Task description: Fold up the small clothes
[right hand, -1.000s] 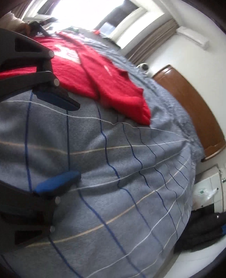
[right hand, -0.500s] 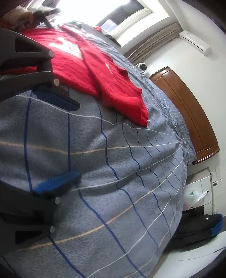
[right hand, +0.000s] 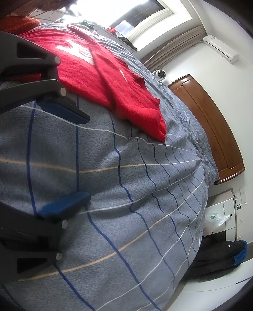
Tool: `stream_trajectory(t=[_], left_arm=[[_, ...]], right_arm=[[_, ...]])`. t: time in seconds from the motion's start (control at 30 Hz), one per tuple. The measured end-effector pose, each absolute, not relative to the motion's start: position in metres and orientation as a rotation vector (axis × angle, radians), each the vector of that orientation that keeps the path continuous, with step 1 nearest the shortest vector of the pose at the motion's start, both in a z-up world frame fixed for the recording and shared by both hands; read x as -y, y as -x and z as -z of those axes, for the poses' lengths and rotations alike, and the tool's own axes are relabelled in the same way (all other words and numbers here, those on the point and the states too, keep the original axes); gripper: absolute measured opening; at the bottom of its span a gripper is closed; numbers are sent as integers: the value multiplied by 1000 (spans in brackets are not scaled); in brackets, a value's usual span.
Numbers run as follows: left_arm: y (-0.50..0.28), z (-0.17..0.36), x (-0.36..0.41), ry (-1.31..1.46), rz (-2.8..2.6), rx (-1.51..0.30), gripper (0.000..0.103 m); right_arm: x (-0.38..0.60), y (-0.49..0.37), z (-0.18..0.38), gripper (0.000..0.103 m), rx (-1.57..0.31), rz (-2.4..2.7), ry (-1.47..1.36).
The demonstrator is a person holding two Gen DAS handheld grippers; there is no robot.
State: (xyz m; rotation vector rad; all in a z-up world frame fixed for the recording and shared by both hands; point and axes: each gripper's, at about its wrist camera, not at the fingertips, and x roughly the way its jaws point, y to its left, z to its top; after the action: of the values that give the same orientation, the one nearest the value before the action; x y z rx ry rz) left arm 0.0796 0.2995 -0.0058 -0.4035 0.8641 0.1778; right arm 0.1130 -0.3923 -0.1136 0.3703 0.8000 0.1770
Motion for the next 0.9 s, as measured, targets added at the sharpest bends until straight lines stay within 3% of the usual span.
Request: stream_trajectory(t=[0.3, 0.43, 0.47, 0.5, 0.57, 0.7, 0.9], left_arm=[[-90, 70, -393, 536, -461, -994, 100], [-102, 97, -382, 547, -467, -1048, 82], [-106, 99, -377, 528, -465, -1054, 70], [-109, 99, -370, 492, -470, -1055, 40], [-114, 93, -361, 448, -473, -1050, 10], [-123, 35, -326, 328, -405, -935, 9], [-170, -78, -194, 165, -81, -759, 9]], right_arm=[[391, -113, 113, 72, -796, -175, -365], [391, -113, 114, 72, -795, -174, -364], [391, -113, 114, 72, -796, -173, -363], [390, -113, 114, 72, -796, -173, -363], [391, -113, 114, 72, -795, -174, -364], [391, -113, 114, 72, -795, -173, -363], [389, -111, 115, 72, -777, -167, -352]])
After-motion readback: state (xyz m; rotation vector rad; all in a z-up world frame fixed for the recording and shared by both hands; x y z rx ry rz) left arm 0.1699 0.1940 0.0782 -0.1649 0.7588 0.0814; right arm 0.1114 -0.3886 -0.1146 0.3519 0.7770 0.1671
